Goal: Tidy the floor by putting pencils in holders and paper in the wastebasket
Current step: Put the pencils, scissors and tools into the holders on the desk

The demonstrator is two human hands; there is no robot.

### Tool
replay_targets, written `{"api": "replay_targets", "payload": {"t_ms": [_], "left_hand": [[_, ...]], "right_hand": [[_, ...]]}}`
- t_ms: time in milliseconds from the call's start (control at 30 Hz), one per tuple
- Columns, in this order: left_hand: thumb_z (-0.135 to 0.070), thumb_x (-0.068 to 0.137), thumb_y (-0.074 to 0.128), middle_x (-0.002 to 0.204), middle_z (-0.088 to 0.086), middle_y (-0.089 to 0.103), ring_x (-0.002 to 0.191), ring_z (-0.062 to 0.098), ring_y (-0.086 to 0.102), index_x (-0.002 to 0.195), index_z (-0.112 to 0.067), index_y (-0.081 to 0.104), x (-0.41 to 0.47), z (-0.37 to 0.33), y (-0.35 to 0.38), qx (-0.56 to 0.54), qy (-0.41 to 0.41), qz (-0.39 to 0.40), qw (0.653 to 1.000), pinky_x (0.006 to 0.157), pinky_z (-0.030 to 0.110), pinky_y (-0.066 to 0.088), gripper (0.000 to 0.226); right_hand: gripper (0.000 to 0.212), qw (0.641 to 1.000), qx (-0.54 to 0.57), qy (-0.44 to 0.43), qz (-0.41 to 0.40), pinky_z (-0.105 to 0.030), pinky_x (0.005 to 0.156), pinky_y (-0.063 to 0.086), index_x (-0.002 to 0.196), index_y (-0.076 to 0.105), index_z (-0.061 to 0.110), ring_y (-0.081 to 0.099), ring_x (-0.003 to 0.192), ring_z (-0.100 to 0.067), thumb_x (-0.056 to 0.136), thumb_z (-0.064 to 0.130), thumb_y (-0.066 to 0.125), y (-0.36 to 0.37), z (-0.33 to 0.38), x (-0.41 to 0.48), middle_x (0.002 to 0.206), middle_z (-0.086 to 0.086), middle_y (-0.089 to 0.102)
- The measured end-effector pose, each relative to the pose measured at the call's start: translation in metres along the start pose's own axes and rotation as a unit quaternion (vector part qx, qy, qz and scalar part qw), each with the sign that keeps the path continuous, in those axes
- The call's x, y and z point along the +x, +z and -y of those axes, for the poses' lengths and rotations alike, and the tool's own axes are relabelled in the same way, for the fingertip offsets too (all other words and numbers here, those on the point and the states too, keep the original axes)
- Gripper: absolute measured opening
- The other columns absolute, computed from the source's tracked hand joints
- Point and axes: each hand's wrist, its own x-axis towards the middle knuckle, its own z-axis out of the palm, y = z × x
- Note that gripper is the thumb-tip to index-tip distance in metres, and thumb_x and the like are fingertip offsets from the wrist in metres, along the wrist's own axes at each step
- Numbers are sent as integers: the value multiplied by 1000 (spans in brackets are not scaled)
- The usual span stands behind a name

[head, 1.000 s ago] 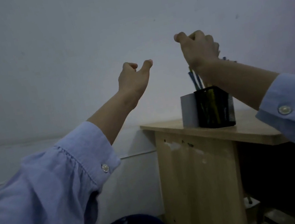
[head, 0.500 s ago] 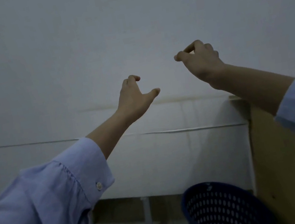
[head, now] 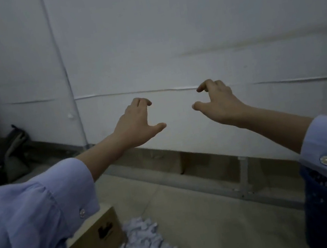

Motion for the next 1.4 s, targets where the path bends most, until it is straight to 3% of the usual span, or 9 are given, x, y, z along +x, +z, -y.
{"api": "replay_targets", "payload": {"t_ms": [300,467,567,733,800,933,1067,1200,1400], "left_hand": [[-49,82,64,133,8,42,120,25,46,132,-10,41,-114,123,27,32,-81,69,994,96,32,39,68],[-45,85,62,139,8,40,124,24,45,136,-12,38,-184,174,66,-1,-146,145,979,96,31,38,65],[-39,83,66,130,11,48,112,25,50,129,-11,43,-220,191,89,-48,-212,175,960,88,31,42,58],[-42,84,64,126,6,51,99,17,53,125,-13,43,-295,223,139,-116,-315,259,906,78,28,46,54],[-42,85,64,123,6,53,96,17,55,123,-13,44,-322,233,155,-130,-351,281,883,76,28,48,52],[-38,84,65,113,10,58,94,22,58,115,-10,47,-371,241,177,-112,-426,284,852,76,35,49,45],[-39,83,64,101,14,62,89,27,60,108,-5,47,-409,235,194,-86,-500,273,817,58,29,40,46],[-40,80,66,74,-4,45,63,11,46,116,-1,40,-428,223,209,-63,-532,254,805,46,24,31,59],[-30,78,69,94,7,57,88,26,60,105,-8,43,-441,210,224,-59,-545,229,805,61,28,38,43]], "right_hand": [[44,986,34,-30,162,-32,93,33,128,42,18,36,127,-26,88,29,57,152,33,-39,137,-10,36],[43,966,20,-28,256,-29,87,37,126,44,19,46,112,-22,87,29,60,237,37,-84,134,-8,37],[40,954,25,-13,300,-28,77,37,124,46,20,51,84,-10,88,30,59,278,30,-112,132,-7,39],[39,921,28,0,388,-29,84,34,123,49,16,45,116,-25,88,31,58,347,13,-170,130,-11,43],[36,909,34,10,414,-27,83,33,122,50,16,44,115,-22,89,28,57,371,9,-191,129,-9,45],[22,883,44,15,467,-28,76,37,111,52,17,48,95,-17,91,25,56,407,9,-227,117,-6,50],[15,856,44,23,514,-37,82,51,103,57,14,58,95,-22,91,22,57,436,13,-263,106,-7,60],[20,837,-24,-24,546,-43,77,51,99,56,7,56,86,-26,91,25,55,455,14,-294,100,-13,59],[24,852,-77,-57,514,-36,69,45,103,47,11,55,90,-31,90,30,54,467,13,-315,103,-11,51]]}}
